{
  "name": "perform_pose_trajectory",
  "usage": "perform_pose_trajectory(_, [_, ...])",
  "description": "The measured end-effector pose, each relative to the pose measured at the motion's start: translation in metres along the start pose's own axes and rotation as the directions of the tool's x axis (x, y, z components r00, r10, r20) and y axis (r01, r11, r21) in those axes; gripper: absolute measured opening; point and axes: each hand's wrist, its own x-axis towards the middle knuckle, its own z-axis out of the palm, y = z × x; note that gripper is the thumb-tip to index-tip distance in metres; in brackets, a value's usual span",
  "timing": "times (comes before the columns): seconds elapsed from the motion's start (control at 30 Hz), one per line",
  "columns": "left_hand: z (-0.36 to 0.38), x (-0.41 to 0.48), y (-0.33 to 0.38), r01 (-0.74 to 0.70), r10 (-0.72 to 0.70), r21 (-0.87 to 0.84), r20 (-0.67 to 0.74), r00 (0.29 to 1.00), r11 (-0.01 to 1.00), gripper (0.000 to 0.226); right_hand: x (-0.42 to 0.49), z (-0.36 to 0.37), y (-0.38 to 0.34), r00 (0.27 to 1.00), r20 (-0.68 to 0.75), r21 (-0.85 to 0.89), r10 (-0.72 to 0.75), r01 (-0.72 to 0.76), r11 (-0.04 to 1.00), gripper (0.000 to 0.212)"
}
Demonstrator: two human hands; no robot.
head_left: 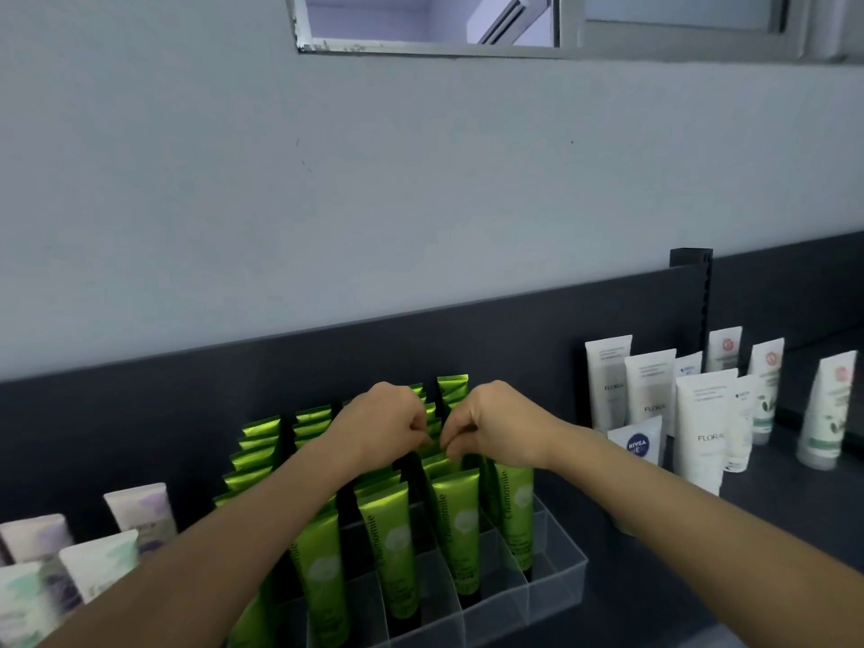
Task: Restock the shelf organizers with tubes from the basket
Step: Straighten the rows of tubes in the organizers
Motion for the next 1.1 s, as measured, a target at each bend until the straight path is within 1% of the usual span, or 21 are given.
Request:
perform_pose_trajectory(0.13, [-0.002, 0.000, -0.001, -0.001, 0.001, 0.006, 0.001, 1.000, 1.000, 0.015, -0.007, -0.011, 0.000, 0.998, -0.060, 0.067, 0.011, -0.007, 0.998, 0.010])
perform_pose_trajectory(0.23, [-0.002, 0.000, 0.000, -0.003, 0.003, 0.008, 0.012, 1.000, 1.000, 0.015, -0.015, -0.013, -0.004, 1.000, -0.021, 0.072, -0.013, 0.015, 0.997, 0.010])
perform_pose_trajectory(0.3, [-0.003, -0.001, -0.001, 0.003, -0.003, 0.012, 0.009, 1.000, 1.000, 0.015, -0.020, -0.010, -0.006, 0.998, 0.033, 0.036, -0.047, 0.046, 0.998, 0.013])
perform_pose_trajectory(0.37, [-0.004, -0.001, 0.000, 0.008, -0.008, 0.006, 0.002, 1.000, 1.000, 0.015, -0.025, -0.006, -0.007, 0.994, 0.077, -0.047, -0.080, 0.084, 0.995, 0.018])
perform_pose_trajectory(0.43, [-0.003, -0.002, 0.000, 0.012, -0.012, -0.006, -0.009, 1.000, 1.000, 0.014, -0.026, 0.000, -0.006, 0.991, 0.091, -0.118, -0.098, 0.108, 0.987, 0.023])
perform_pose_trajectory(0.53, [-0.003, -0.005, 0.001, 0.013, -0.014, -0.017, -0.039, 0.999, 1.000, 0.015, -0.028, 0.000, -0.005, 0.990, 0.091, -0.134, -0.103, 0.115, 0.984, 0.024])
perform_pose_trajectory(0.6, [-0.005, -0.007, 0.001, 0.011, -0.013, -0.030, -0.073, 0.997, 0.999, 0.016, -0.029, -0.010, -0.004, 0.995, 0.037, -0.109, -0.093, 0.096, 0.989, 0.023])
perform_pose_trajectory(0.7, [-0.007, -0.010, 0.003, -0.004, -0.003, -0.057, -0.119, 0.993, 0.998, 0.016, -0.032, -0.030, 0.004, 0.998, -0.064, -0.079, -0.020, 0.015, 0.997, 0.023])
perform_pose_trajectory(0.83, [-0.008, -0.010, 0.012, -0.043, 0.032, -0.065, -0.153, 0.988, 0.997, 0.015, -0.038, -0.032, 0.024, 0.996, -0.028, -0.086, 0.083, -0.085, 0.993, 0.022])
perform_pose_trajectory(0.97, [-0.007, -0.005, 0.022, -0.084, 0.073, -0.067, -0.160, 0.985, 0.994, 0.016, -0.042, -0.021, 0.032, 0.998, -0.023, -0.054, 0.067, -0.068, 0.996, 0.019])
perform_pose_trajectory(1.1, [-0.008, 0.003, 0.020, -0.062, 0.051, -0.063, -0.162, 0.985, 0.996, 0.016, -0.040, -0.026, 0.035, 0.994, -0.086, -0.026, 0.068, -0.071, 0.997, 0.017])
